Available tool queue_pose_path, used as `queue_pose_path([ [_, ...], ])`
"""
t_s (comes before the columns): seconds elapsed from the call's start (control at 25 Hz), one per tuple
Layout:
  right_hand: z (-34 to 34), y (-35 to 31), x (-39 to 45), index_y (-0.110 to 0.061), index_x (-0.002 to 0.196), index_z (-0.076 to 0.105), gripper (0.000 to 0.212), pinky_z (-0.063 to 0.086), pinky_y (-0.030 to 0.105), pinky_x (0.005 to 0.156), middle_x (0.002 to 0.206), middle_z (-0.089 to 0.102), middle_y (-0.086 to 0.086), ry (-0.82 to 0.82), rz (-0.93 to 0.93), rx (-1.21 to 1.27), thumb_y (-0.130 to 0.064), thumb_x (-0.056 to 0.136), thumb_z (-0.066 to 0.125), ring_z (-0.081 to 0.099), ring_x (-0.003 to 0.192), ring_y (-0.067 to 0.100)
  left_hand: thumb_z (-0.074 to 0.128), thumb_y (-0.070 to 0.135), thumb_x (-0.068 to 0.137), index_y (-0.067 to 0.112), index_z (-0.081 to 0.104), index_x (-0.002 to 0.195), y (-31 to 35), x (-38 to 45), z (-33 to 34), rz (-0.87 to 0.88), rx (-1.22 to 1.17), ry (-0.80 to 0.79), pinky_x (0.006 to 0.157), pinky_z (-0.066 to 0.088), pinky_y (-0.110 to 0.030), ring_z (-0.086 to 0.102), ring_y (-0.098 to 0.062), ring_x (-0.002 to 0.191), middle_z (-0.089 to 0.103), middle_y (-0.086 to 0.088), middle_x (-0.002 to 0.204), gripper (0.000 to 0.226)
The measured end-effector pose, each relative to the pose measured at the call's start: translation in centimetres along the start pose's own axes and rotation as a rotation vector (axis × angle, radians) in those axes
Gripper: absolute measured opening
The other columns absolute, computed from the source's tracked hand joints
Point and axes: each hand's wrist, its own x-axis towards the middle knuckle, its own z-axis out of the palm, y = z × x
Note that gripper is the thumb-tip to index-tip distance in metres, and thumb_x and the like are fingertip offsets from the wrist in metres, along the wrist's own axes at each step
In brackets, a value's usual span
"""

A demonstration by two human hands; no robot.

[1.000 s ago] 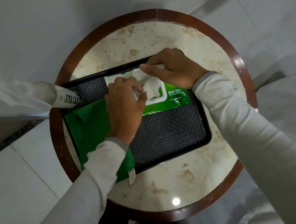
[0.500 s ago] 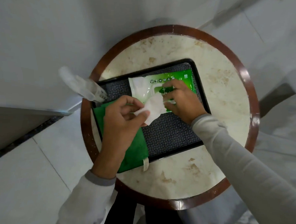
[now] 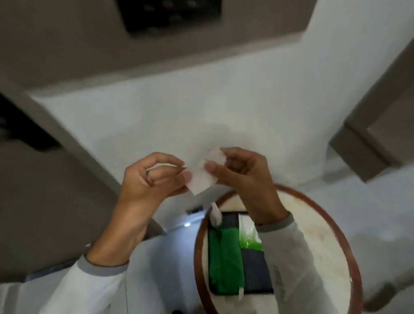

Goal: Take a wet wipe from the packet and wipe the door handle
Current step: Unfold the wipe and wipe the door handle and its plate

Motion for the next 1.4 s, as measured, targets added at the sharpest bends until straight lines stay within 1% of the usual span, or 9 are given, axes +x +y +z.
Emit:
queue_pose_path([
  [0.24, 15.7, -3.2, 0.4, 0.007, 0.101, 0.072, 0.02, 0.064, 0.021, 0.065, 0.092, 0.082, 0.017, 0.065, -0.016, 0.126, -0.003, 0.086, 0.08, 0.08, 0.082, 0.021, 0.082, -0.008, 0.085, 0.003, 0.073, 0.114, 7.7, -3.0, -11.3, 0.056, -0.332, 0.076, 0.075, 0.065, -0.025, 0.078, -0.023, 0.087, 0.079, -0.02, 0.1, 0.032],
  [0.44, 29.9, 1.2, -0.4, 0.009, 0.094, 0.068, 0.018, 0.064, 0.026, 0.065, 0.077, 0.078, 0.014, 0.26, -0.123, 0.085, 0.002, 0.085, 0.081, 0.075, 0.069, 0.02, 0.078, 0.001, 0.09, -0.001, 0.07, 0.114, 9.7, -4.3, -20.4, 0.047, -0.304, 0.228, 0.075, 0.068, -0.027, 0.078, -0.023, 0.084, 0.08, -0.021, 0.1, 0.026],
  [0.6, 35.9, 3.4, -1.3, -0.017, 0.121, 0.066, 0.043, 0.058, 0.018, 0.085, 0.119, 0.072, -0.001, 0.25, -0.323, -0.19, -0.033, 0.086, 0.085, 0.069, 0.108, 0.007, 0.08, -0.006, 0.091, 0.006, 0.075, 0.089, 11.1, -4.5, -27.0, 0.024, -0.15, 0.356, 0.071, 0.067, -0.026, 0.076, -0.023, 0.076, 0.08, -0.015, 0.082, 0.013],
  [0.72, 37.7, 3.9, -0.7, -0.021, 0.11, 0.079, 0.027, 0.054, 0.031, 0.105, 0.132, 0.065, -0.005, 0.123, -0.329, -0.465, -0.036, 0.087, 0.082, 0.06, 0.128, 0.011, 0.083, -0.002, 0.089, 0.012, 0.079, 0.086, 12.0, -4.3, -29.8, 0.037, 0.007, 0.315, 0.066, 0.067, -0.023, 0.079, -0.022, 0.072, 0.082, -0.013, 0.081, 0.014],
  [0.84, 38.2, 3.7, 0.7, -0.013, 0.09, 0.083, 0.015, 0.058, 0.044, 0.105, 0.119, 0.078, 0.008, 0.057, -0.214, -0.286, -0.009, 0.097, 0.071, 0.072, 0.116, 0.019, 0.081, -0.004, 0.091, 0.014, 0.081, 0.087, 12.9, -3.7, -32.3, 0.073, 0.09, 0.258, 0.067, 0.067, -0.021, 0.081, -0.018, 0.076, 0.083, -0.008, 0.082, 0.019],
  [0.96, 38.0, 4.0, 1.5, -0.019, 0.083, 0.08, 0.024, 0.067, 0.036, 0.09, 0.102, 0.083, 0.01, 0.033, 0.037, 0.102, -0.017, 0.101, 0.064, 0.079, 0.099, 0.024, 0.072, -0.009, 0.097, 0.011, 0.081, 0.093, 13.8, -2.8, -34.7, 0.052, 0.096, 0.206, 0.074, 0.068, -0.025, 0.081, -0.021, 0.085, 0.083, -0.011, 0.089, 0.022],
  [1.0, 38.2, 4.4, 1.6, -0.019, 0.09, 0.08, 0.016, 0.067, 0.031, 0.083, 0.103, 0.083, 0.009, 0.018, 0.093, 0.169, -0.027, 0.097, 0.067, 0.079, 0.098, 0.021, 0.069, -0.009, 0.099, 0.008, 0.081, 0.097, 13.9, -2.5, -35.2, 0.03, 0.097, 0.164, 0.077, 0.068, -0.029, 0.081, -0.024, 0.09, 0.083, -0.013, 0.093, 0.022],
  [1.12, 39.1, 6.3, 1.6, -0.016, 0.125, 0.072, 0.048, 0.064, 0.029, 0.088, 0.124, 0.077, 0.01, -0.075, 0.183, 0.13, -0.045, 0.088, 0.078, 0.074, 0.114, 0.021, 0.064, -0.011, 0.101, 0.004, 0.081, 0.103, 14.0, -1.6, -35.8, -0.01, 0.141, 0.032, 0.076, 0.069, -0.032, 0.08, -0.029, 0.094, 0.082, -0.016, 0.098, 0.023],
  [1.4, 39.3, 7.6, 1.5, -0.001, 0.132, 0.065, 0.041, 0.067, 0.035, 0.085, 0.13, 0.073, 0.02, -0.056, 0.306, 0.475, -0.014, 0.094, 0.073, 0.074, 0.117, 0.032, 0.079, -0.007, 0.091, 0.003, 0.076, 0.098, 13.4, 0.2, -36.7, -0.058, 0.203, -0.034, 0.065, 0.068, -0.032, 0.08, -0.027, 0.083, 0.081, -0.011, 0.086, 0.014],
])
